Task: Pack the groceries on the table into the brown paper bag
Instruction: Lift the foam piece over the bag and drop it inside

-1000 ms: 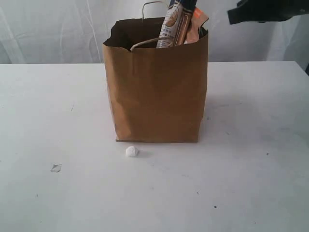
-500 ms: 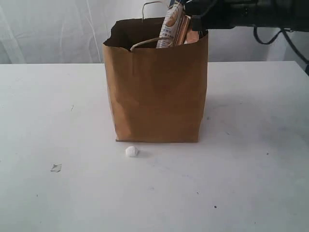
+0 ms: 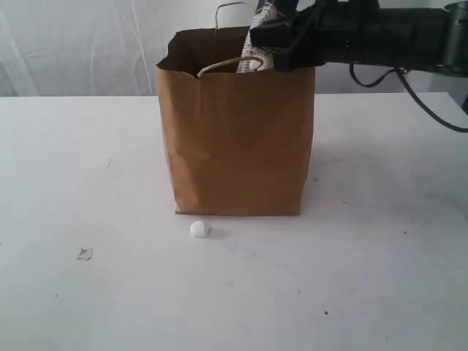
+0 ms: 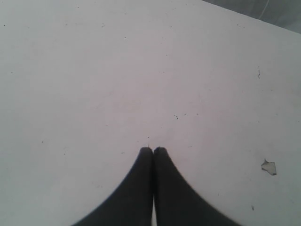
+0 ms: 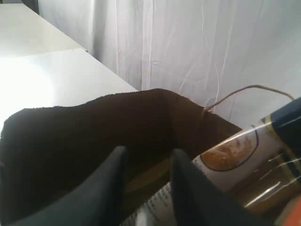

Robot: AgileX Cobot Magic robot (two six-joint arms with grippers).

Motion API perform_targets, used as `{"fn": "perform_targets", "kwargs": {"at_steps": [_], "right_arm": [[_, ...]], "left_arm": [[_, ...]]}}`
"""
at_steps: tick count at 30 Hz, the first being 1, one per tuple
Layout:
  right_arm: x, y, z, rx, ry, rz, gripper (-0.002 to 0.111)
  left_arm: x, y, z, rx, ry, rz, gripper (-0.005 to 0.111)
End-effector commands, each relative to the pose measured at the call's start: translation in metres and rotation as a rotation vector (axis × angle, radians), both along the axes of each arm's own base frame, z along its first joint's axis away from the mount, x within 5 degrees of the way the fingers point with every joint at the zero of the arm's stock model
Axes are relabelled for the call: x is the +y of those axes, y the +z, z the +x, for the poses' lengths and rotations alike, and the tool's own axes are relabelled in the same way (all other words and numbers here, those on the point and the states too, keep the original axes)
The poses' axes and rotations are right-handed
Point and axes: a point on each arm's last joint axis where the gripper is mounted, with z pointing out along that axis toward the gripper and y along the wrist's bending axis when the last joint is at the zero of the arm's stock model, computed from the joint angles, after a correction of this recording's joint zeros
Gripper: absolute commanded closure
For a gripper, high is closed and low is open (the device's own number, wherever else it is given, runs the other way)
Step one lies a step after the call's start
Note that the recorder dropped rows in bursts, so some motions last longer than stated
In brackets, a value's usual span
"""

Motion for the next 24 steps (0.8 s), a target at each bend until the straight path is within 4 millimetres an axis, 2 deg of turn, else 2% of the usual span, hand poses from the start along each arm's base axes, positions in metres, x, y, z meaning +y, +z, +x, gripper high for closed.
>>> {"fn": "perform_targets", "kwargs": {"at_steps": [1,4,12,16,20,24], "right_arm": [[-0.001,0.002,0.002,-0.012,-0.014,0.002,0.054],[-0.001,0.002,0.002,-0.012,-0.016,0.001,0.045],[-0.001,0.007,-0.001,-0.01,-0.018,0.015,0.046],[-0.005,0.02,-0.006,-0.043,-0.04,0.013,0.046],[-0.014,0.037,-0.012,-0.08,-0.139,-0.049,0.046],[-0.026,0.062,-0.031,-0.043,-0.246,-0.097,0.046]], "left_arm": [[0.0,-0.001,0.0,-0.001,0.0,-0.002,0.107],[0.0,-0.001,0.0,-0.001,0.0,-0.002,0.107],[0.0,-0.001,0.0,-0.001,0.0,-0.002,0.107],[0.0,-0.001,0.0,-0.001,0.0,-0.002,0.107],[0.0,-0.001,0.0,-0.001,0.0,-0.002,0.107],[0.0,-0.001,0.0,-0.001,0.0,-0.002,0.107]]}}
